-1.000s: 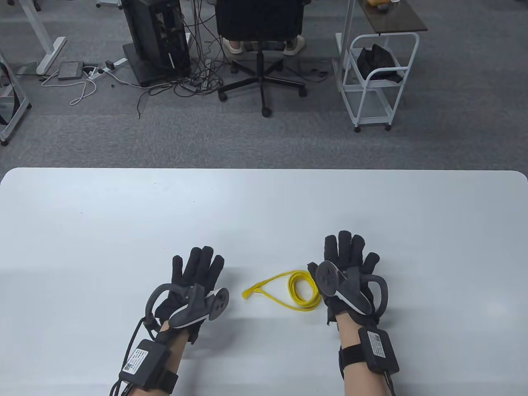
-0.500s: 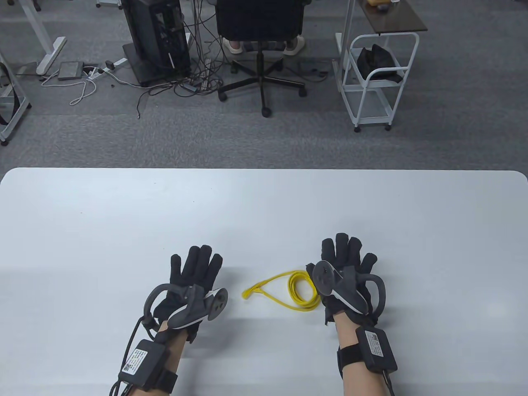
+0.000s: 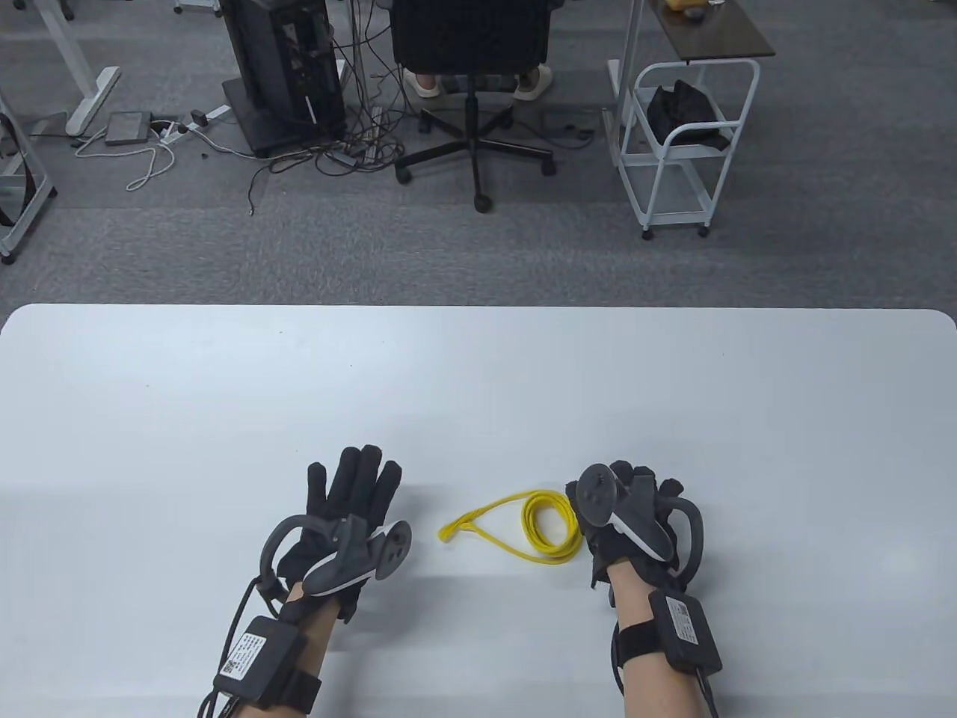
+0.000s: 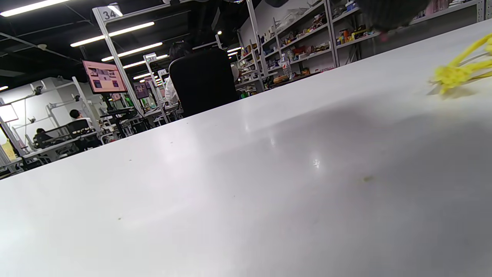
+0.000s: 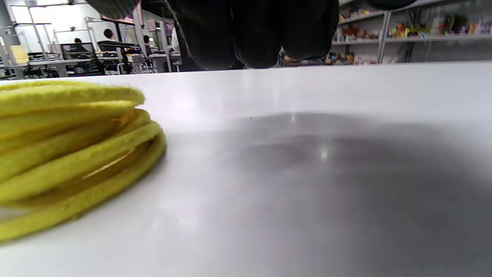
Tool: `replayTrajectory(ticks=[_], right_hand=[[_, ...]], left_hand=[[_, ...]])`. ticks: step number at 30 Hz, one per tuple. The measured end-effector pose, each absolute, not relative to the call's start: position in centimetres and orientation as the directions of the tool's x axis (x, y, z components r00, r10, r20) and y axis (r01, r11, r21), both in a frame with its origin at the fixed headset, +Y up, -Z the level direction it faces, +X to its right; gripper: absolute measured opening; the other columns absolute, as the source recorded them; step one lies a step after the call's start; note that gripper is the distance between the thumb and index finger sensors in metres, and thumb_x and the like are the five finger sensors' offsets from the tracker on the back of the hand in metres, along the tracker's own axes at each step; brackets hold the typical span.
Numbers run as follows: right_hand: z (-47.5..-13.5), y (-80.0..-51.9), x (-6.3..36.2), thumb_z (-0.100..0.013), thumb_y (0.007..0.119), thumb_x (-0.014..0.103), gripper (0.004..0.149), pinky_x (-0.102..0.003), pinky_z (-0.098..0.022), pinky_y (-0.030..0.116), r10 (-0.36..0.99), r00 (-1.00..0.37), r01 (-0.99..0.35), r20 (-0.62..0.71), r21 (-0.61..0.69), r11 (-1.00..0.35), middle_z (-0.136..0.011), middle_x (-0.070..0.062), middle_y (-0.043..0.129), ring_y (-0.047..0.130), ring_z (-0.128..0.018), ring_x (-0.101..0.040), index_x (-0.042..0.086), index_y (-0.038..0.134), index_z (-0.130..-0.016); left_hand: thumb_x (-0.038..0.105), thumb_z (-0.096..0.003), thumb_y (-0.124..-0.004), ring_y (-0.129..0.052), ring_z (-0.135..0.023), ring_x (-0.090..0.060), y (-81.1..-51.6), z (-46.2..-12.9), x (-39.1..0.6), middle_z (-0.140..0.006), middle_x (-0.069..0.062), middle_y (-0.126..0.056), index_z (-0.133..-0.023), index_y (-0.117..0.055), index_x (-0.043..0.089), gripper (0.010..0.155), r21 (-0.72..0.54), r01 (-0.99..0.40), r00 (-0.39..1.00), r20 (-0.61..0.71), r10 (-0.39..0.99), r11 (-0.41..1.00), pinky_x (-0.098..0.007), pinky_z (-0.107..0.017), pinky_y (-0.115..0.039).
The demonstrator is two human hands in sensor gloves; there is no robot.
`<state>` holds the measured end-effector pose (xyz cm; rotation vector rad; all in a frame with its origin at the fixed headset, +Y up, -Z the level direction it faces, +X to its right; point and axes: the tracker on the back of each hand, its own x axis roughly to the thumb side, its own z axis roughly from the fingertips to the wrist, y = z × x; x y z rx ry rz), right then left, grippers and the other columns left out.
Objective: Coil the rope
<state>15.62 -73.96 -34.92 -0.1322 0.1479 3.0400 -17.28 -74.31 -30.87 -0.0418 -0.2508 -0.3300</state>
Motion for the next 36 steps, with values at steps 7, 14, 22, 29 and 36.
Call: replayTrajectory(ticks=[7,14,22,29,36], right_hand=[[-35.3,-74.9,16.0,-0.060,0.060,0.056,0.057,-0.073,-0.066,0.051,0.175,-0.974,-0.208,-0.143,0.265,-0.942,-0.103,-0.022,0.073,0.074,-0.088,-0.052,0.015,0.075,-0.097],[-35.7,-75.7,14.6,-0.062,0.068,0.045,0.046,-0.074,-0.066,0.048,0.201,-0.971,-0.233,-0.129,0.328,-0.916,-0.102,-0.022,0.072,0.070,-0.087,-0.053,0.014,0.077,-0.095],[-35.5,-75.1,14.5,-0.061,0.071,0.039,0.039,-0.072,-0.066,0.052,0.328,-0.932,-0.355,-0.154,0.219,-0.909,-0.099,-0.020,0.073,0.074,-0.084,-0.050,0.015,0.077,-0.091],[-35.1,-73.9,13.9,-0.062,0.066,0.039,0.040,-0.072,-0.066,0.052,0.406,-0.909,-0.413,-0.093,0.078,-0.907,-0.100,-0.021,0.069,0.073,-0.085,-0.050,0.013,0.071,-0.092],[-34.1,-71.7,12.2,-0.062,0.062,0.039,0.041,-0.075,-0.066,0.048,0.664,-0.726,-0.685,0.183,-0.095,-0.723,-0.103,-0.019,0.063,0.070,-0.088,-0.049,0.014,0.064,-0.095]], left_hand=[[0.066,-0.0545,-0.047,-0.025,-0.118,-0.039,-73.9,-30.6,-17.0,-0.129,-0.012,-0.016,-0.119,-0.026,0.027,0.079,0.002,0.331,0.911,0.262,-0.320,0.944,-0.065,-0.078,-0.031],[0.066,-0.0545,-0.047,-0.025,-0.118,-0.039,-74.0,-30.6,-16.8,-0.129,-0.012,-0.016,-0.119,-0.026,0.028,0.078,-0.002,0.342,0.905,0.269,-0.329,0.940,-0.065,-0.078,-0.030],[0.066,-0.0544,-0.047,-0.025,-0.118,-0.039,-74.0,-30.6,-16.8,-0.128,-0.012,-0.016,-0.119,-0.027,0.028,0.078,-0.009,0.342,0.907,0.265,-0.328,0.940,-0.065,-0.078,-0.031],[0.067,-0.0544,-0.047,-0.027,-0.118,-0.038,-73.7,-30.5,-16.5,-0.129,-0.011,-0.018,-0.119,-0.027,0.028,0.078,-0.009,0.284,0.921,0.279,-0.271,0.959,-0.065,-0.078,-0.031],[0.066,-0.0538,-0.047,-0.072,-0.107,-0.035,-72.3,-30.3,-16.8,-0.122,-0.010,-0.066,-0.114,-0.058,0.026,0.073,-0.016,-0.108,0.947,0.303,0.108,0.994,-0.061,-0.078,-0.046]])
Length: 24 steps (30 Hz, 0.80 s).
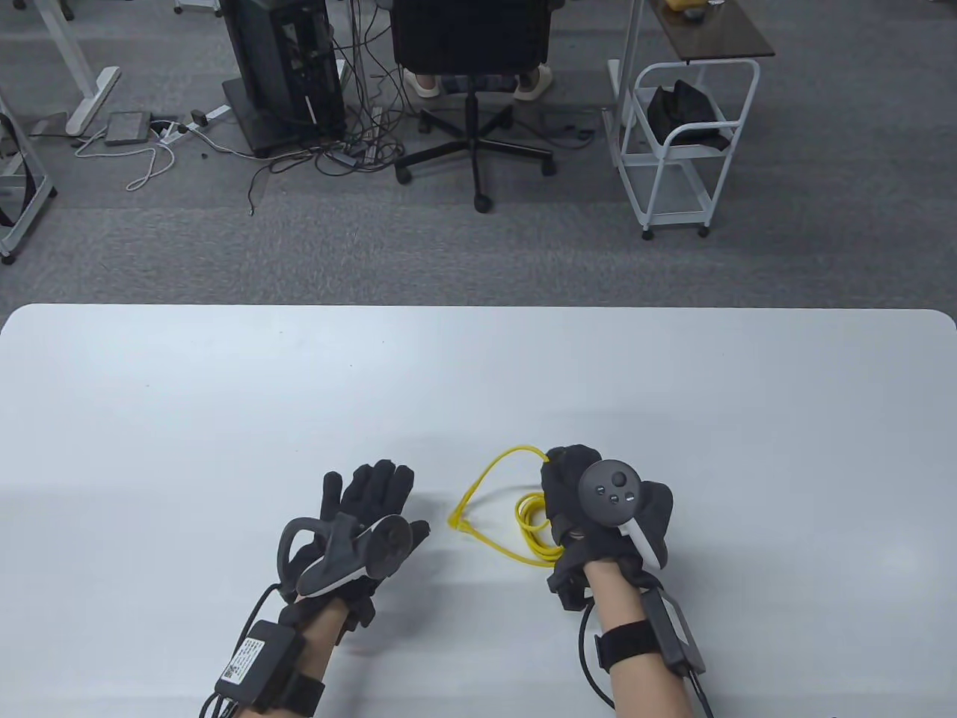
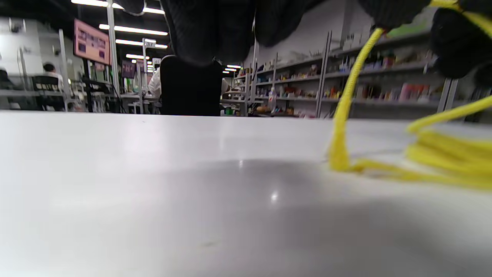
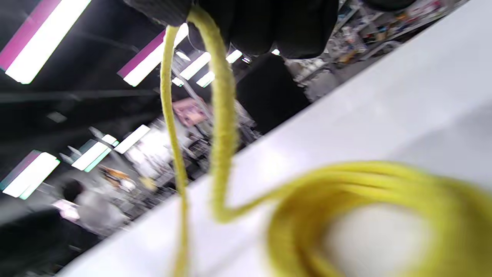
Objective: Coil the rope
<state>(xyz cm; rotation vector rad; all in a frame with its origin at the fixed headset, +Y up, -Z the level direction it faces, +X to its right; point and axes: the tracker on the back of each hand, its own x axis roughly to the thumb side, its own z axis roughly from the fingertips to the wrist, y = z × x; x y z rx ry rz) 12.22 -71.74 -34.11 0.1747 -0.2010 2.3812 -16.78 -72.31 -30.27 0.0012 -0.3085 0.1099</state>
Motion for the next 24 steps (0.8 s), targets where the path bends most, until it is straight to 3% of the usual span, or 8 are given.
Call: replayTrajectory(ticks=[3,6,10,13,16,19,22,24], right_hand=[[-33.5,-70.9,11.0,-0.062,0.060,0.039,0.041,-0.076,-0.066,0.046,0.715,-0.633,-0.767,0.297,-0.110,-0.633,-0.105,-0.018,0.060,0.068,-0.090,-0.048,0.015,0.062,-0.096],[-33.0,-70.6,9.8,-0.062,0.060,0.039,0.041,-0.076,-0.066,0.045,0.691,-0.616,-0.770,0.379,-0.102,-0.630,-0.106,-0.017,0.057,0.067,-0.091,-0.047,0.016,0.059,-0.097],[-32.5,-70.5,8.2,-0.061,0.059,0.038,0.041,-0.076,-0.066,0.044,0.675,-0.580,-0.777,0.456,-0.061,-0.626,-0.106,-0.016,0.057,0.067,-0.091,-0.047,0.016,0.059,-0.097],[-32.2,-70.7,6.8,-0.062,0.059,0.039,0.041,-0.076,-0.067,0.044,0.670,-0.534,-0.767,0.516,0.037,-0.640,-0.107,-0.016,0.057,0.067,-0.091,-0.047,0.016,0.058,-0.097],[-31.9,-70.9,5.4,-0.062,0.060,0.038,0.041,-0.077,-0.066,0.045,0.681,-0.482,-0.753,0.551,0.137,-0.643,-0.106,-0.017,0.058,0.068,-0.091,-0.047,0.015,0.060,-0.096],[-31.6,-71.3,3.8,-0.062,0.061,0.038,0.041,-0.076,-0.066,0.046,0.696,-0.437,-0.711,0.570,0.255,-0.655,-0.105,-0.018,0.060,0.070,-0.089,-0.047,0.014,0.061,-0.096],[-31.4,-71.7,2.6,-0.062,0.062,0.039,0.041,-0.076,-0.066,0.047,0.700,-0.424,-0.651,0.574,0.343,-0.677,-0.104,-0.018,0.063,0.072,-0.088,-0.047,0.014,0.063,-0.094],[-31.3,-72.0,1.9,-0.062,0.063,0.040,0.041,-0.076,-0.066,0.048,0.700,-0.429,-0.605,0.572,0.394,-0.692,-0.103,-0.018,0.065,0.073,-0.087,-0.047,0.013,0.065,-0.094]], left_hand=[[0.066,-0.0534,-0.044,-0.090,-0.093,-0.032,-71.8,-30.3,-17.0,-0.107,-0.009,-0.088,-0.104,-0.078,0.025,0.073,-0.076,-0.352,0.869,0.344,0.355,0.933,-0.057,-0.076,-0.056],[0.067,-0.0531,-0.042,-0.093,-0.089,-0.034,-71.9,-30.4,-17.1,-0.104,-0.010,-0.092,-0.102,-0.081,0.024,0.075,-0.188,-0.535,0.745,0.354,0.565,0.823,-0.055,-0.074,-0.061],[0.071,-0.0507,-0.037,-0.087,-0.093,-0.038,-73.1,-30.9,-17.3,-0.110,-0.015,-0.083,-0.110,-0.071,0.019,0.085,-0.372,-0.694,0.561,0.257,0.787,0.617,-0.057,-0.074,-0.059],[0.077,-0.0465,-0.034,-0.075,-0.102,-0.043,-74.2,-31.4,-17.6,-0.120,-0.020,-0.065,-0.118,-0.052,0.014,0.096,-0.471,-0.799,0.367,0.110,0.924,0.373,-0.060,-0.075,-0.054],[0.079,-0.0442,-0.034,-0.063,-0.108,-0.046,-75.2,-31.7,-17.9,-0.125,-0.023,-0.051,-0.121,-0.040,0.012,0.102,-0.510,-0.844,0.197,-0.011,0.980,0.164,-0.063,-0.076,-0.047],[0.080,-0.0442,-0.034,-0.059,-0.110,-0.046,-75.8,-31.9,-18.3,-0.127,-0.022,-0.046,-0.121,-0.035,0.013,0.102,-0.512,-0.856,0.119,-0.051,0.992,0.076,-0.063,-0.076,-0.046],[0.078,-0.0495,-0.042,-0.062,-0.110,-0.043,-75.5,-32.1,-18.6,-0.127,-0.018,-0.049,-0.121,-0.038,0.017,0.094,-0.484,-0.875,0.044,-0.037,0.998,0.021,-0.061,-0.077,-0.048],[0.070,-0.0566,-0.050,-0.066,-0.108,-0.040,-75.1,-32.1,-18.9,-0.125,-0.015,-0.054,-0.119,-0.043,0.020,0.081,-0.451,-0.892,0.003,-0.014,1.000,-0.004,-0.058,-0.077,-0.050]])
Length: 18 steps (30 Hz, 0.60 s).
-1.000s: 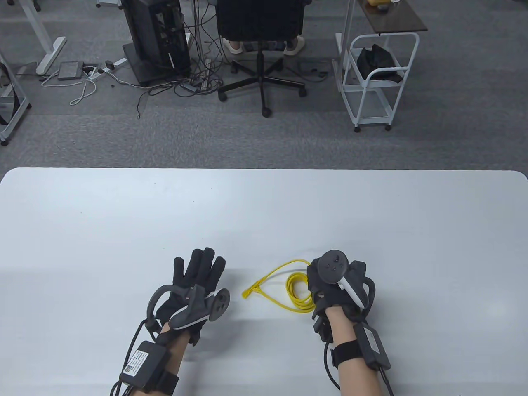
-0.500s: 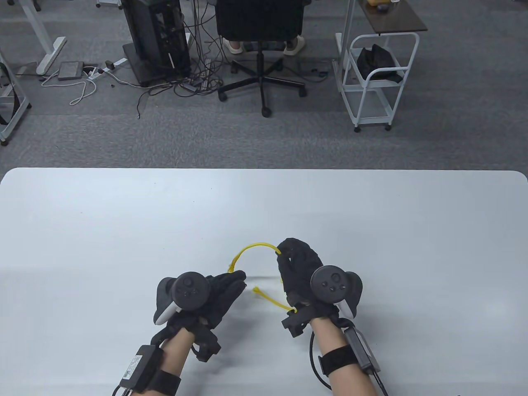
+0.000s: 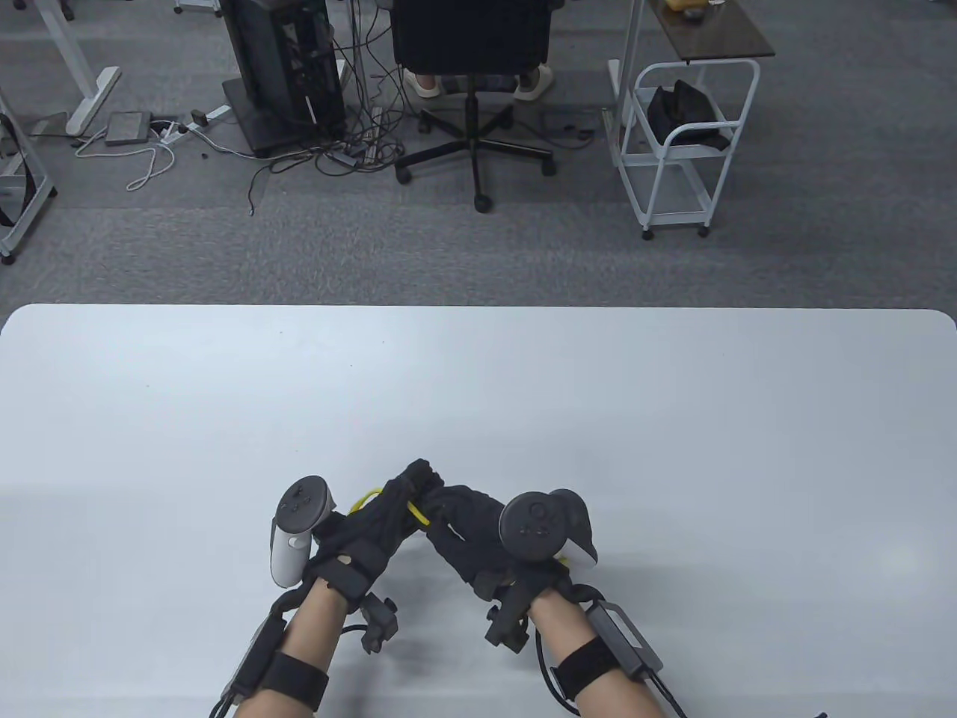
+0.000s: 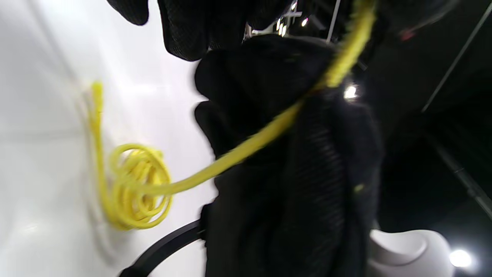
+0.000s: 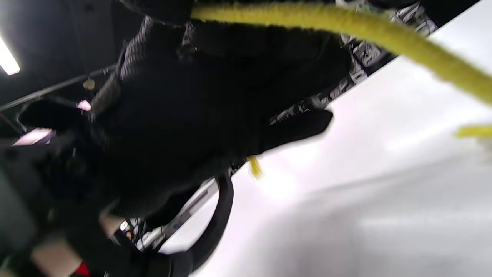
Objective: Coil the rope
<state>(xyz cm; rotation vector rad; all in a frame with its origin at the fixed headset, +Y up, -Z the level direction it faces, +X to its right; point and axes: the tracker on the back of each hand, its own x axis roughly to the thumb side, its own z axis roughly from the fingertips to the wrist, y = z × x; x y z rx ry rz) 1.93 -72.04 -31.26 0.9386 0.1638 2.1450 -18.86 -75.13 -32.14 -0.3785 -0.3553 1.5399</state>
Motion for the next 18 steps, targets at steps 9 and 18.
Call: replayTrajectory(ticks=[9,18], right_hand=[[-31.3,-73.4,1.0,-0.061,0.067,0.042,0.042,-0.076,-0.065,0.049,0.682,-0.480,-0.474,0.551,0.491,-0.731,-0.102,-0.018,0.067,0.075,-0.086,-0.047,0.014,0.066,-0.092],[-31.6,-74.6,0.7,-0.061,0.067,0.043,0.043,-0.076,-0.065,0.049,0.571,-0.599,-0.299,0.562,0.504,-0.810,-0.100,-0.018,0.069,0.076,-0.085,-0.047,0.014,0.068,-0.092]], left_hand=[[0.047,-0.0618,-0.057,-0.089,-0.095,-0.028,-73.5,-31.9,-19.1,-0.112,-0.006,-0.081,-0.111,-0.062,0.029,0.052,-0.351,-0.935,-0.101,0.101,0.990,-0.059,-0.046,-0.074,-0.065],[0.057,-0.0594,-0.047,-0.097,-0.085,-0.028,-73.1,-31.7,-19.1,-0.105,-0.008,-0.089,-0.107,-0.071,0.027,0.061,-0.371,-0.891,-0.321,0.104,0.941,-0.262,-0.042,-0.069,-0.074]])
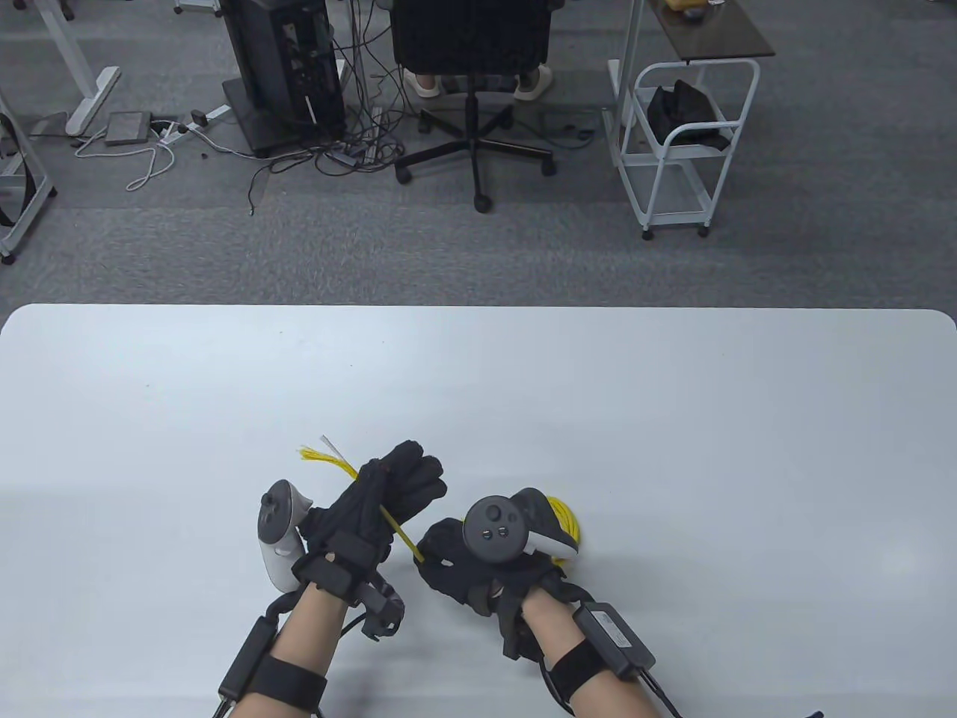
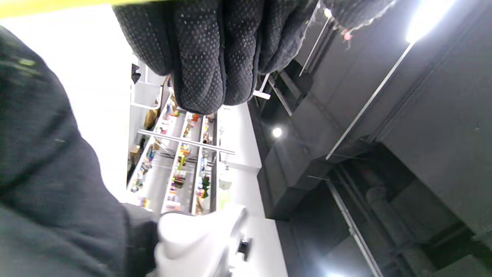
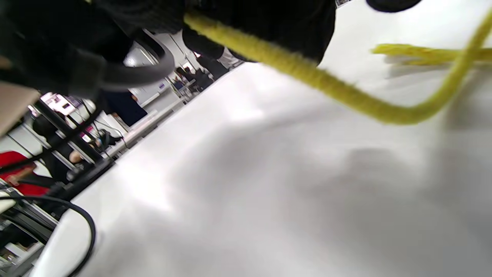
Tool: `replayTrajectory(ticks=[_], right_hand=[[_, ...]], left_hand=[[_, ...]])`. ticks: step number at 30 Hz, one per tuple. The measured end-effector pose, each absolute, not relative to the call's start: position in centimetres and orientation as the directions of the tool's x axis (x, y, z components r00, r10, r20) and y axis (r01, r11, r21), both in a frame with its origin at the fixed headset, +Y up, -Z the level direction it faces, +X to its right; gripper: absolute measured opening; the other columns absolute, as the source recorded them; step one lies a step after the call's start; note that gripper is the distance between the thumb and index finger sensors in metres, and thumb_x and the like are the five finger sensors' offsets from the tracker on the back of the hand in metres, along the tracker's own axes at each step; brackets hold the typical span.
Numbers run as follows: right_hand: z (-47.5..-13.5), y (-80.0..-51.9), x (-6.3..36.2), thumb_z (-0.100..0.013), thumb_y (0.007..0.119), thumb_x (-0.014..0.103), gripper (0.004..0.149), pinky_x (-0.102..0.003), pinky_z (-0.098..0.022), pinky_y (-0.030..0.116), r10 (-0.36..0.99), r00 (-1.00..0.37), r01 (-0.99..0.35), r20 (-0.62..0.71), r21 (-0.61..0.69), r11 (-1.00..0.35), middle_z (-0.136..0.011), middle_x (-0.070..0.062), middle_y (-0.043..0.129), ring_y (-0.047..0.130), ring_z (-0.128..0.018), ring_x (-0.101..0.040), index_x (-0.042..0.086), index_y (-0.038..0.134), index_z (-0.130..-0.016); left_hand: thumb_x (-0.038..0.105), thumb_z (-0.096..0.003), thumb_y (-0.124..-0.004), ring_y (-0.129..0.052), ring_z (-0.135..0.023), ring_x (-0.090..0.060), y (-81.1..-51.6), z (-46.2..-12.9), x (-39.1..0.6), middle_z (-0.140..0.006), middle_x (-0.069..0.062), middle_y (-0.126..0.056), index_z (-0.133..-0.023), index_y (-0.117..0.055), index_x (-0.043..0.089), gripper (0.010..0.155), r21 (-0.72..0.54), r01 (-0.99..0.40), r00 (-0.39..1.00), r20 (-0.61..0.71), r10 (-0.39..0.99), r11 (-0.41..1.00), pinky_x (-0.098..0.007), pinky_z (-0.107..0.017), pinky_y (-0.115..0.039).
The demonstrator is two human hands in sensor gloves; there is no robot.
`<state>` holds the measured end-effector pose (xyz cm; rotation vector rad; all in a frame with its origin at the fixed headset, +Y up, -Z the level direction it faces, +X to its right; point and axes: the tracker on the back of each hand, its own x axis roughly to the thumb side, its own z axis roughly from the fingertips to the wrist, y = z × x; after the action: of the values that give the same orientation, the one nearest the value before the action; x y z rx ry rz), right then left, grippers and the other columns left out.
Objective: Coil the rope
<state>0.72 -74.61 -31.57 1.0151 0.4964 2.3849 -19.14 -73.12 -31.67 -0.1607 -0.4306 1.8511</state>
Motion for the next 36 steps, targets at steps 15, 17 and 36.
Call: replayTrajectory(ticks=[15,17,36], right_hand=[[-32.8,-74.8,2.9,-0.062,0.064,0.043,0.044,-0.078,-0.065,0.044,0.463,-0.715,-0.243,0.524,0.435,-0.867,-0.104,-0.019,0.062,0.070,-0.089,-0.049,0.015,0.061,-0.095],[-32.9,-74.8,3.1,-0.062,0.063,0.043,0.044,-0.078,-0.065,0.044,0.473,-0.714,-0.262,0.516,0.430,-0.864,-0.104,-0.019,0.063,0.070,-0.089,-0.049,0.014,0.061,-0.096],[-34.1,-72.7,6.3,-0.060,0.067,0.038,0.040,-0.079,-0.065,0.043,0.599,-0.681,-0.516,0.422,0.304,-0.801,-0.103,-0.016,0.068,0.072,-0.089,-0.048,0.016,0.066,-0.094]], left_hand=[[0.054,-0.0594,-0.043,-0.110,-0.059,-0.030,-73.1,-31.3,-16.9,-0.083,-0.016,-0.104,-0.094,-0.088,0.018,0.067,-0.515,-0.810,-0.350,0.045,0.936,-0.279,-0.042,-0.051,-0.087],[0.054,-0.0593,-0.044,-0.110,-0.057,-0.031,-73.1,-31.3,-16.8,-0.082,-0.017,-0.104,-0.094,-0.088,0.017,0.067,-0.528,-0.799,-0.353,0.021,0.935,-0.289,-0.043,-0.050,-0.087],[0.053,-0.0606,-0.040,-0.110,-0.058,-0.034,-74.6,-31.6,-15.7,-0.083,-0.020,-0.103,-0.093,-0.090,0.015,0.071,-0.705,-0.707,0.090,-0.022,0.996,0.048,-0.044,-0.050,-0.085]])
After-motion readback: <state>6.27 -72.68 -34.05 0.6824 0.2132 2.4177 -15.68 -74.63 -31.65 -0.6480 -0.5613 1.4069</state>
